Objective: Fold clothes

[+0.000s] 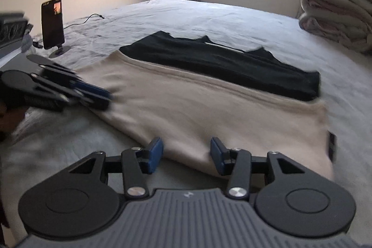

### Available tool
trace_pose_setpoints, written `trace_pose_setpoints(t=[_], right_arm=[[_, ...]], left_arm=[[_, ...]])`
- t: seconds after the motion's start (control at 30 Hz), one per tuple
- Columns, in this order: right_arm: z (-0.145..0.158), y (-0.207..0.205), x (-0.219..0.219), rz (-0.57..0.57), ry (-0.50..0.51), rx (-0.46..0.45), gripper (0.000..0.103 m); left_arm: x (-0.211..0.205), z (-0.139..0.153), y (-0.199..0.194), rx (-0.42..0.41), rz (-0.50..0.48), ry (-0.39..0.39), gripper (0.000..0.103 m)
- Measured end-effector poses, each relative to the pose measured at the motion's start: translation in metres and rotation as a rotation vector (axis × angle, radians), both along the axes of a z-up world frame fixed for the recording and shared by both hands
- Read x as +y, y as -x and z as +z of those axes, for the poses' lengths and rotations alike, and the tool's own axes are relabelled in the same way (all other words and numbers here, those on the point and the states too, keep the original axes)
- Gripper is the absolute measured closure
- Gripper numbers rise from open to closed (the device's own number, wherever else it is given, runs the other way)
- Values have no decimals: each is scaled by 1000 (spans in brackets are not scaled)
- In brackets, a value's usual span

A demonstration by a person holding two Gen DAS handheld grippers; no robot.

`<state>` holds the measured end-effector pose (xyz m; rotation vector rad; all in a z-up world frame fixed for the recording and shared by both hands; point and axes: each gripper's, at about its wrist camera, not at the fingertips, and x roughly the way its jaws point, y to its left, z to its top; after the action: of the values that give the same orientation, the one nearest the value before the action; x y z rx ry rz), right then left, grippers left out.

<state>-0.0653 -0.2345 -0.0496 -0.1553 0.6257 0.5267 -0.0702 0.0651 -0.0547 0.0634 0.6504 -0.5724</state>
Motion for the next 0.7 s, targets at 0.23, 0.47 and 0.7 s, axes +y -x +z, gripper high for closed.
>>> trace_pose_setpoints(t=[0.23,0.47,0.7], right_arm=[[11,13,-55,-45,-140,70,54],[22,8,-86,-168,-276,217,54],[2,-5,-129,-350,-545,457,54]], left_arm=[[77,2,4,150,50,278,64],[105,8,1,337,129,437,43],[121,-16,-7,557,210,554,34]])
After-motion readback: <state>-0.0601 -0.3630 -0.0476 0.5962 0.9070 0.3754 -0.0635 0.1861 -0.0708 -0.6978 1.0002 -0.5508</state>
